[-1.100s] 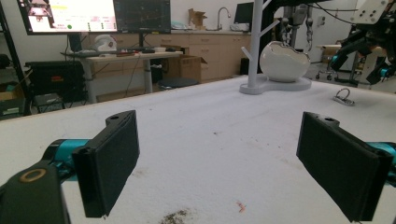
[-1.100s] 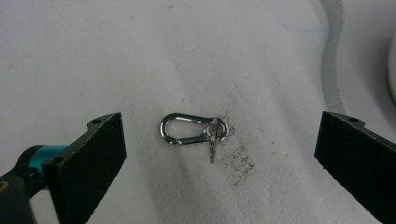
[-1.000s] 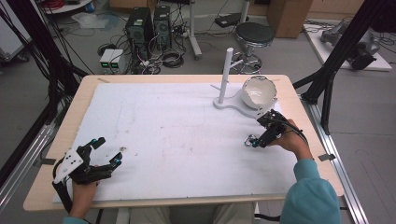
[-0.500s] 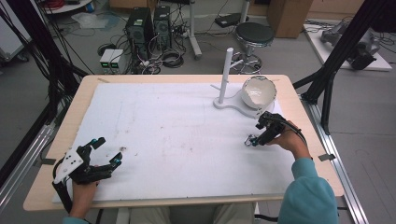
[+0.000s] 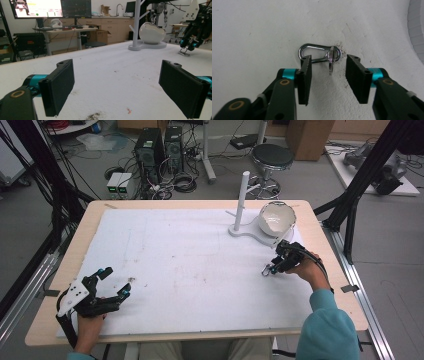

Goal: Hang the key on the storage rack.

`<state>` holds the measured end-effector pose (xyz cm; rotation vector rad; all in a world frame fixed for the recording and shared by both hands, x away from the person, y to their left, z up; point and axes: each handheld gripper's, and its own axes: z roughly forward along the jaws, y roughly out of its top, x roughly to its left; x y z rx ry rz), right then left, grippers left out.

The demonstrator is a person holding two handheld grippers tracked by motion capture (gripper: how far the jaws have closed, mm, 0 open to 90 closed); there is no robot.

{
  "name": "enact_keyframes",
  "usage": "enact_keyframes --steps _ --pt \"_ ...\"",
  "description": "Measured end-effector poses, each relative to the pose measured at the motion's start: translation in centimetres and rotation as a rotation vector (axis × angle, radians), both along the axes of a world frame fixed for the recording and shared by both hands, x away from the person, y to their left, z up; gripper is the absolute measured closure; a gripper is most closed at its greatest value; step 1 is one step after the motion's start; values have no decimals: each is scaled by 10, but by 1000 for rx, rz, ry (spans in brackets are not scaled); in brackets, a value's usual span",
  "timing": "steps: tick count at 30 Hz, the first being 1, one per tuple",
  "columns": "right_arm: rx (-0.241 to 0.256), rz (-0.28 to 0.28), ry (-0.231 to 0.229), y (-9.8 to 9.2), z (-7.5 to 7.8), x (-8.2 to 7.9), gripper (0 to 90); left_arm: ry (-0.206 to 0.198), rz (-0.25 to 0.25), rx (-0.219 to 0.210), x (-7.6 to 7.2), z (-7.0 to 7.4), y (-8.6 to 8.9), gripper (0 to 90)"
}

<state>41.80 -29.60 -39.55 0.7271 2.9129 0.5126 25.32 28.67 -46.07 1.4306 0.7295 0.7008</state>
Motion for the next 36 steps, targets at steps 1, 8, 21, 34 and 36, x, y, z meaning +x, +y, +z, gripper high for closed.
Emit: enact_keyframes --steps 1,8,21,34,36 --pt "1 -7 -1 0 0 0 623 0 -1 1 0 0 0 136" --pt "-4 -10 9 1 -1 0 710 -1 -1 2 0 0 0 136" --pt "-11 -4 2 3 0 -1 808 0 0 1 0 0 0 136" --pt "-27 -3 -21 2 0 0 873 -2 -2 2 0 0 0 136" --pt "-23 -20 -8 2 1 -1 879 -1 0 1 0 0 0 136"
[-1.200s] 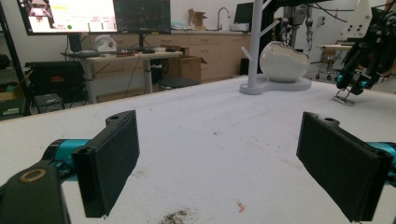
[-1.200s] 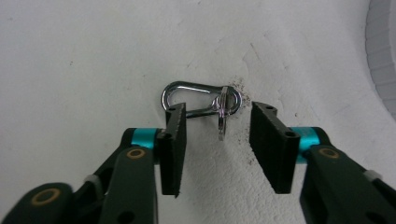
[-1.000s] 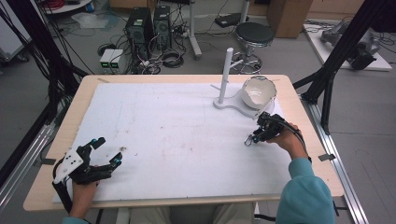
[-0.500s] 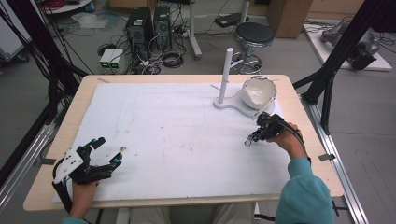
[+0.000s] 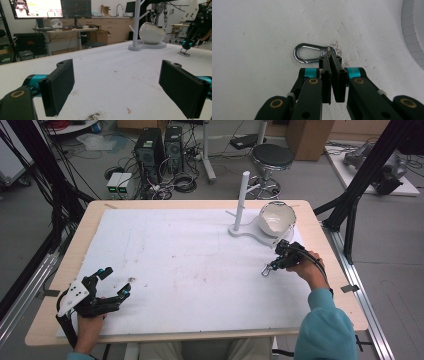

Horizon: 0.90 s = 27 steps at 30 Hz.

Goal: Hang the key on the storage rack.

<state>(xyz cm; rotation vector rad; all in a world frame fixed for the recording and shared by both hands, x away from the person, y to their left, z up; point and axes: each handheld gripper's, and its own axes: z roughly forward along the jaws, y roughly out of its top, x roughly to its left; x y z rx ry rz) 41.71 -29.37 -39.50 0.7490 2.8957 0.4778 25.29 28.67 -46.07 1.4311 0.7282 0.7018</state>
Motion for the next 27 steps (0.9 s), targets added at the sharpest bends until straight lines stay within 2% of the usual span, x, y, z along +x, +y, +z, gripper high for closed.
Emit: enact_keyframes --steps 11,14,15,17,19,20,21,22,23,26,27 --pt "17 -39 20 -1 1 -1 889 -2 1 1 0 0 0 136" --pt "58 -45 9 -3 4 -1 890 -1 1 1 0 0 0 136" --pt "58 -45 9 -3 4 -1 890 -2 2 2 0 0 0 136" --pt "115 -70 8 -5 9 -3 892 -2 1 1 0 0 0 136" --pt "128 -80 9 -6 11 -3 892 -2 2 0 0 0 0 136" --pt "159 -88 19 -7 13 -3 892 -3 0 1 0 0 0 136" --pt "212 -93 16 -9 17 -4 891 -3 0 1 0 0 0 136" --pt "212 -93 16 -9 17 -4 891 -3 0 0 0 0 0 136" --pt "245 -88 11 -9 21 -3 892 -2 1 -1 0 0 0 136" --pt "265 -84 4 -9 26 -2 891 -1 1 0 0 0 0 136" --pt "273 -86 -18 -7 33 -2 891 -1 1 0 0 0 0 136"
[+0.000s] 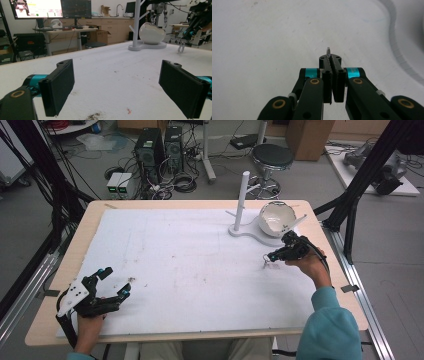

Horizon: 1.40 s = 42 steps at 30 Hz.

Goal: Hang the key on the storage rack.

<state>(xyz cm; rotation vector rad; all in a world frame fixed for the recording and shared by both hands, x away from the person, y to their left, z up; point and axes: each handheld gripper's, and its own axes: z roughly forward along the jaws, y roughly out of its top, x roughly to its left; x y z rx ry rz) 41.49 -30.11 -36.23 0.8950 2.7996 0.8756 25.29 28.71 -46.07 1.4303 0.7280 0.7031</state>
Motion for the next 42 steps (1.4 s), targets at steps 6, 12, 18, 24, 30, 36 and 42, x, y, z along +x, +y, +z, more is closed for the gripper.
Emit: enact_keyframes --steps 6,12,18,24,30,36,42 --pt "63 10 -43 7 27 4 891 0 0 0 0 0 0 136" --pt "85 24 -90 19 59 11 891 -2 -1 0 0 0 0 136" --pt "108 49 -119 33 86 19 891 -1 0 0 0 0 0 136" --pt "114 63 -150 49 112 33 890 -2 -1 1 0 0 0 136" --pt "117 55 -134 57 122 48 890 -2 -3 0 0 0 0 136" --pt "122 39 -125 60 122 64 890 1 -2 2 0 0 0 136" --pt "125 25 -103 62 114 74 890 2 -2 2 0 0 0 136"
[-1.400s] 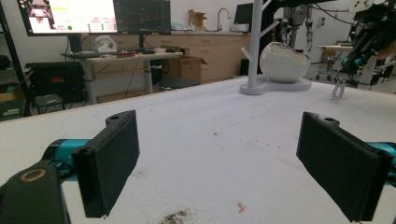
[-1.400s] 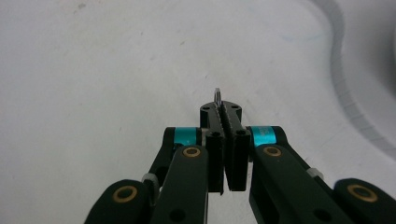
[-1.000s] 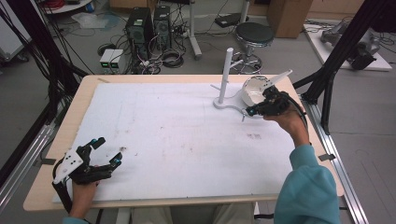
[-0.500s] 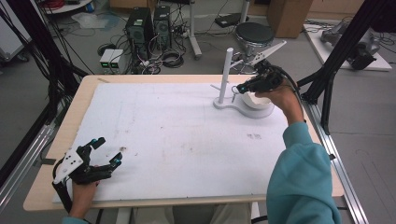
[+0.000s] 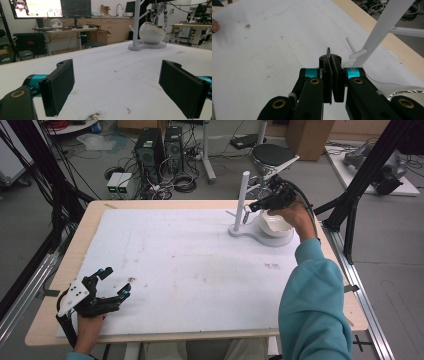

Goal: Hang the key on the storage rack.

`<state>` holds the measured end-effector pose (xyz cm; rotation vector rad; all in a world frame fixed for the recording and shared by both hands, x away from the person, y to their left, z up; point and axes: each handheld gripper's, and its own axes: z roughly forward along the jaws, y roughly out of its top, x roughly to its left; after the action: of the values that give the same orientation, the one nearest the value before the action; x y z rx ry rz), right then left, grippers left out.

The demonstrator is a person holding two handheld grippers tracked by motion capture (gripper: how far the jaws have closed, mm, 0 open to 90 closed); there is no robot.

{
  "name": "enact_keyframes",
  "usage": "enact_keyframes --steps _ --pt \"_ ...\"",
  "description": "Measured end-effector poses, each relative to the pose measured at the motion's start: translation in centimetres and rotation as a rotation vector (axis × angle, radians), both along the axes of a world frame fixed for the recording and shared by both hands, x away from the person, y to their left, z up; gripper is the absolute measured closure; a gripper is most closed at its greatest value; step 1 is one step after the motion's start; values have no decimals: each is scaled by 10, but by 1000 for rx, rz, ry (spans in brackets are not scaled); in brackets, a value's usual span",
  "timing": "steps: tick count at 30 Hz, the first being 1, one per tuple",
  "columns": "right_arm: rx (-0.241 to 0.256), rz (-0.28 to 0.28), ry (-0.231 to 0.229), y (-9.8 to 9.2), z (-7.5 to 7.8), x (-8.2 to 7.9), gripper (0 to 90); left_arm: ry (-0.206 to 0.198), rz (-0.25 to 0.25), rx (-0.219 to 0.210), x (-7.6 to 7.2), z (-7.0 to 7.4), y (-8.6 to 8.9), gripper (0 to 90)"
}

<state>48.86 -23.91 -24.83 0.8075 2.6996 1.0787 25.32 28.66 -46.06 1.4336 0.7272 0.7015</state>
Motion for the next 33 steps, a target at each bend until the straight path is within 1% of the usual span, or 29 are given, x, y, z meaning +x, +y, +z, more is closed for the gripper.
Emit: enact_keyframes --steps 1,2,3,8,13,16,18,19,20,22,24,25,26,28,29,33 --pt "-3 1 -6 1 -1 2 890 -1 0 -2 0 0 0 136" --pt "0 6 -2 2 -3 4 890 -1 0 -1 0 0 0 136" --pt "-14 5 4 5 -6 6 890 -2 1 0 0 0 0 136" --pt "-18 -4 11 6 -10 11 890 -3 2 1 0 0 0 136" --pt "-22 -13 8 6 -15 18 890 -1 0 -1 0 0 0 136" --pt "-28 -24 15 5 -17 20 889 -1 1 0 0 0 0 136" --pt "-30 -18 13 5 -18 22 889 -1 1 -1 0 0 0 136" --pt "-39 -22 5 5 -19 22 889 -1 2 0 0 0 0 136" --pt "-33 -22 19 5 -21 23 889 -1 1 -1 0 0 0 137" --pt "-40 -26 11 4 -22 25 889 -1 1 -1 0 0 0 136" --pt "-36 -27 14 4 -23 25 889 -2 2 -1 0 0 0 136" --pt "-41 -31 6 4 -23 26 889 -2 2 0 0 0 0 136" --pt "-34 -35 8 3 -24 27 889 -1 1 0 0 0 0 136" --pt "-35 -37 5 2 -24 28 889 -1 1 -1 0 0 0 136" --pt "-31 -44 11 3 -25 28 889 -2 2 0 0 0 0 136" --pt "-35 -47 5 2 -28 31 889 -1 1 2 0 0 0 136"
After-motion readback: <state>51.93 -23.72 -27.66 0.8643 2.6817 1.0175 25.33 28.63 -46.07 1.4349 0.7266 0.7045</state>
